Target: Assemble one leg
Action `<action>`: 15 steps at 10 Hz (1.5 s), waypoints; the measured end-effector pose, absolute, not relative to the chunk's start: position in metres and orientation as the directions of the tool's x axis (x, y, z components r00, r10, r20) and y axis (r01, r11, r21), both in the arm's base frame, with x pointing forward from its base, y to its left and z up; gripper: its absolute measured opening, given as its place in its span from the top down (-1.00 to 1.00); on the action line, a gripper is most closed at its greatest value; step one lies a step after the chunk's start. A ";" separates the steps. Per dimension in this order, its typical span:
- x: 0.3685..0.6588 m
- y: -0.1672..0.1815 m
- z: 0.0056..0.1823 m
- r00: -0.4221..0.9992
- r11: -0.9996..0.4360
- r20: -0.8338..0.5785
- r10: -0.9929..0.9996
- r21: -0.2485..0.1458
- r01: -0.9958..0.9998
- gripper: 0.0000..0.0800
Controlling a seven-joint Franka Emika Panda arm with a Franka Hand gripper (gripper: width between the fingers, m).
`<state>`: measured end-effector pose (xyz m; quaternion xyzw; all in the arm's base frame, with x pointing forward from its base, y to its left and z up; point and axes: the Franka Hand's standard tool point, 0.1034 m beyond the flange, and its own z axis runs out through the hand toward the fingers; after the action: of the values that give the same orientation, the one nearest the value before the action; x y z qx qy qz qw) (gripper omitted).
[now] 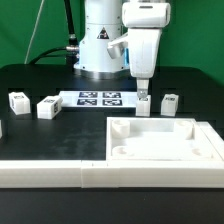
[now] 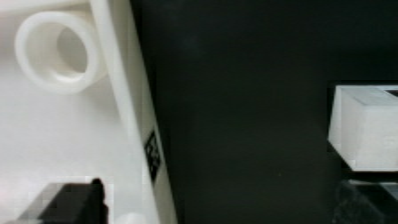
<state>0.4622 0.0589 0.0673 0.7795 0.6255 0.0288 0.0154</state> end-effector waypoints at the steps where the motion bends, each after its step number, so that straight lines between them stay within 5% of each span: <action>1: 0.462 0.059 0.067 0.329 -0.331 0.034 0.944 0.056 0.942 -0.62; 3: 0.455 0.059 0.068 0.546 -0.550 0.075 0.835 0.060 0.833 -0.62; 5: 0.441 0.069 0.065 0.790 -0.794 0.093 0.606 0.015 0.608 -0.62; 7: 0.439 0.075 0.060 0.882 -0.886 0.100 0.460 -0.014 0.463 -0.62; 12: 0.432 0.079 0.058 0.994 -0.996 0.101 -0.049 -0.086 -0.040 -0.62; 15: 0.416 0.099 0.052 0.922 -0.917 0.044 -0.386 -0.126 -0.378 -0.62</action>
Offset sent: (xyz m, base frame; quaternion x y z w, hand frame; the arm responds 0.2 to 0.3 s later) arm -0.0269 0.0096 0.0040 -0.0260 0.0207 0.3920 0.9194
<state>0.4165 0.0989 0.0524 0.9785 -0.1950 0.0337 -0.0575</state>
